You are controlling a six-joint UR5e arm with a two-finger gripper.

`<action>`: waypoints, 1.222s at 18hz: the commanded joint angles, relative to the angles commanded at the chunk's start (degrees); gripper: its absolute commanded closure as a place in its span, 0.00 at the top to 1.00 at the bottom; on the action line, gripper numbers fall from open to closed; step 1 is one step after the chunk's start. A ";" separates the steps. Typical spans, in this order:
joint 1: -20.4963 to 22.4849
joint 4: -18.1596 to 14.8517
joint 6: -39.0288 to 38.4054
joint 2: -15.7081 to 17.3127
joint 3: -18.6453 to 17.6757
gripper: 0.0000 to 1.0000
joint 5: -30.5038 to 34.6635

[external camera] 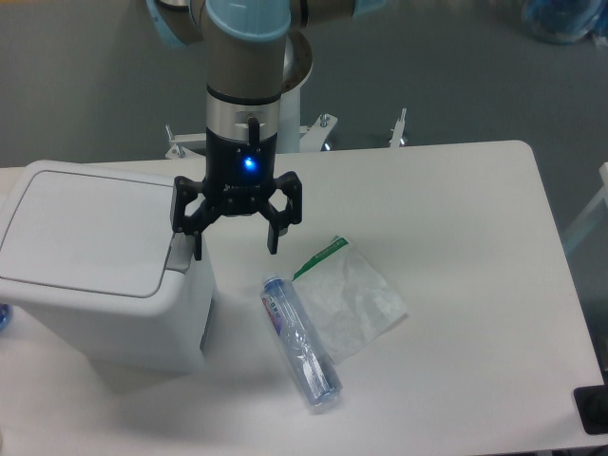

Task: Open the trash can
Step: 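Lower the gripper fingers onto the lid's grey tab, then push the grey tab down so the lid flips open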

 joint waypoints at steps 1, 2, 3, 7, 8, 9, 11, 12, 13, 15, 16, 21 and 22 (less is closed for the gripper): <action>0.00 0.00 0.00 0.00 0.00 1.00 0.00; 0.00 0.00 0.00 0.00 0.00 1.00 0.00; 0.00 -0.09 0.00 0.09 0.00 1.00 0.00; 0.09 0.18 -0.09 0.44 1.05 1.00 -1.14; 0.09 0.18 -0.09 0.44 0.97 1.00 -1.32; 0.09 0.18 -0.17 0.61 1.05 1.00 -1.32; 0.17 0.26 -0.17 0.70 1.23 1.00 -1.49; 0.09 0.18 -0.26 0.70 1.06 1.00 -1.49; 0.09 0.18 -0.26 0.70 0.79 1.00 -1.41; 0.09 0.26 -0.26 0.62 0.62 1.00 -1.32; 0.09 0.26 -0.26 0.62 0.53 1.00 -1.32; 0.00 0.26 -0.26 0.26 0.09 1.00 -1.32; 0.00 0.26 -0.18 0.35 0.09 1.00 -1.32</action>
